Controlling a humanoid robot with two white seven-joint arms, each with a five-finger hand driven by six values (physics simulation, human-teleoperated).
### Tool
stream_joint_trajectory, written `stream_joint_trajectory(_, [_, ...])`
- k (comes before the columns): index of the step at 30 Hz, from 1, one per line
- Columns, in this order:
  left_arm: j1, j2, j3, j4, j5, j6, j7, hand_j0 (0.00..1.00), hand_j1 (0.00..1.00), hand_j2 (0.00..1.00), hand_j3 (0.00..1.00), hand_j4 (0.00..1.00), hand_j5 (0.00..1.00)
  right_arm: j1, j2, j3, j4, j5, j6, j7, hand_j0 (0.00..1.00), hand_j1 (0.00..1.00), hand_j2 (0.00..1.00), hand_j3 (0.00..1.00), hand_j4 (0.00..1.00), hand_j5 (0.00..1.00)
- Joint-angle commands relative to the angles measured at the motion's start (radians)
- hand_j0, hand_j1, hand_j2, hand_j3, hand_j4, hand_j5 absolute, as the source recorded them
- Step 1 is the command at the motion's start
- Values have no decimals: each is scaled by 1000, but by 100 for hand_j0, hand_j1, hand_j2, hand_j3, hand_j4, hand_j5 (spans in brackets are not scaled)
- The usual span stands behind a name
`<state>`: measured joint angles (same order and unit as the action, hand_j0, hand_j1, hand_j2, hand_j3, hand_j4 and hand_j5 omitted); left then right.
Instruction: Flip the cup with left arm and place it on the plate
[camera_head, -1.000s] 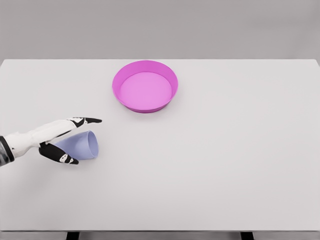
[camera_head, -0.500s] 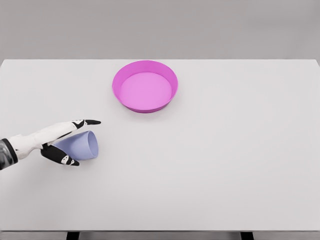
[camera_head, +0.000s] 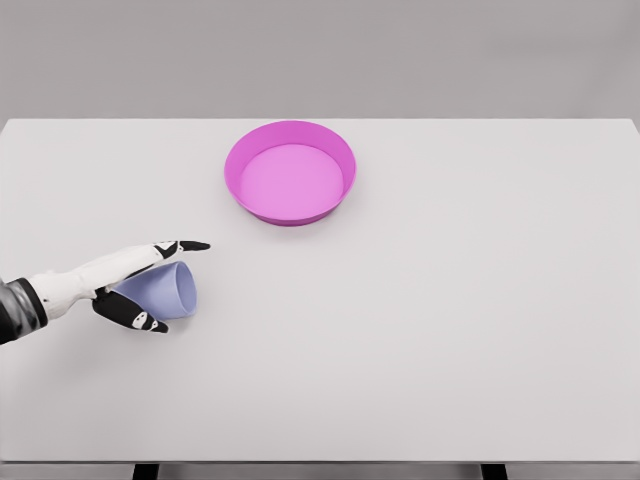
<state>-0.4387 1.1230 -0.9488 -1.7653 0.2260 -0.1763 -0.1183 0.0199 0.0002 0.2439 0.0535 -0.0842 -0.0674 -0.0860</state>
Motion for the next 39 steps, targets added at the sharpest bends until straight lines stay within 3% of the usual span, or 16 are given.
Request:
stream_joint_trajectory(1, [0, 0, 1, 0, 3, 26, 0, 100, 100, 100, 100, 100, 100, 0, 0, 0, 0, 0, 0, 0, 100, 100, 100, 100, 100, 100])
stream_joint_trajectory(19, [-2, -8, 1, -2, 1, 101, -1, 99, 99, 99, 99, 99, 99, 0, 0, 0, 0, 0, 0, 0, 100, 100, 100, 100, 100, 100])
stream_joint_trajectory(20, [-2, -8, 1, -2, 1, 103, -1, 96, 96, 96, 96, 96, 96, 0, 0, 0, 0, 0, 0, 0, 100, 100, 100, 100, 100, 100])
stream_joint_trajectory(22, [-2, -8, 1, 0, 1, 101, -1, 76, 76, 76, 76, 76, 76, 0, 0, 0, 0, 0, 0, 0, 100, 100, 100, 100, 100, 100])
stream_joint_trajectory(25, [-2, -8, 1, -2, 1, 100, -27, 67, 67, 67, 67, 67, 67, 0, 0, 0, 0, 0, 0, 0, 100, 100, 100, 100, 100, 100])
stream_joint_trajectory(30, [-6, -8, 5, 0, 1, 84, -44, 65, 65, 65, 65, 65, 65, 0, 0, 0, 0, 0, 0, 0, 100, 100, 100, 100, 100, 100])
stream_joint_trajectory(32, [-8, -2, 9, 0, 1, 0, -40, 63, 63, 63, 63, 63, 63, 0, 0, 0, 0, 0, 0, 0, 100, 100, 100, 100, 100, 100])
stream_joint_trajectory(39, [38, 23, 116, 0, 12, -215, -29, 58, 58, 58, 58, 58, 58, 0, 0, 0, 0, 0, 0, 0, 100, 100, 100, 100, 100, 100])
